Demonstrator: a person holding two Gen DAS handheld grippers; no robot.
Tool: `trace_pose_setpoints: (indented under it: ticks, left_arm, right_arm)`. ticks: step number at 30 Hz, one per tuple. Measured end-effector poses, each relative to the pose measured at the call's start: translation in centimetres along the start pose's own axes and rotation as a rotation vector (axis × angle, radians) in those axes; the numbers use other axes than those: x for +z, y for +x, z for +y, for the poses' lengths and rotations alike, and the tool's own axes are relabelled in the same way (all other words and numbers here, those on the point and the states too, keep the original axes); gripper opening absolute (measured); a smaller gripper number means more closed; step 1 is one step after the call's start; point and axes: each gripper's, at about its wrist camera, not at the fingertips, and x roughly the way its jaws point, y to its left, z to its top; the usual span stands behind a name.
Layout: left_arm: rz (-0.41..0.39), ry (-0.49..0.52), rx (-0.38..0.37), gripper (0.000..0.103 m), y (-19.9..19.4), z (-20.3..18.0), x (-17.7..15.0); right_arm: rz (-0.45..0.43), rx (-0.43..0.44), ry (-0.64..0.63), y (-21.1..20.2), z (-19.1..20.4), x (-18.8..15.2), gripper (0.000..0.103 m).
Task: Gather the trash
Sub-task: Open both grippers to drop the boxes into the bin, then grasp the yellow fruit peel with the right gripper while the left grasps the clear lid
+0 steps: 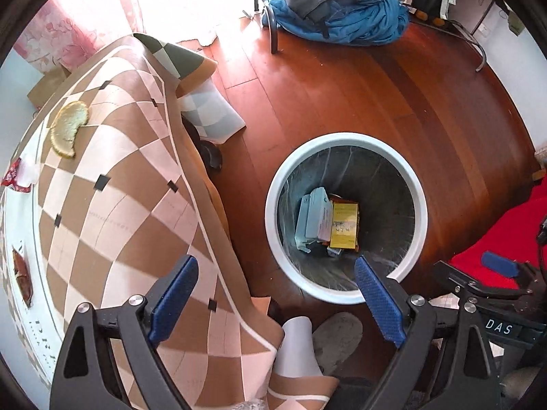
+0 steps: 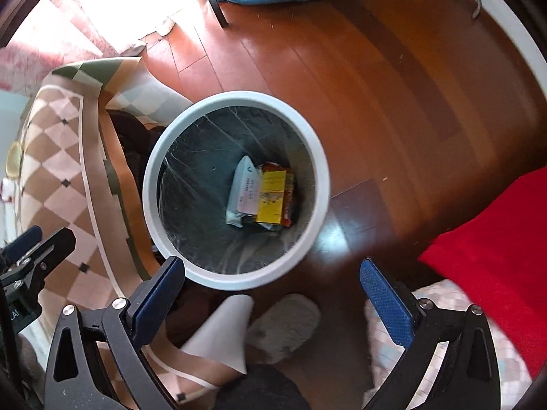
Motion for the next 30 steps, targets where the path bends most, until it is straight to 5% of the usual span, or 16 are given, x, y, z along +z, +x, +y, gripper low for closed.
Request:
trace_pose_setpoints:
  ticks: [19, 30]
  left_arm:
    - [-0.147, -0.02, -0.026, 0.093, -9.6, 0.5, -2.7]
    - [-0.299, -0.105, -0.013, 0.094, -18.4, 5.8, -5.6]
  right_arm:
    - [-0.17, -0.049, -0.015, -11.1, 1.7, -4.1, 0.103]
    - [-0.351, 0.055, 0.006, -21.2, 5.0, -8.3, 0.103]
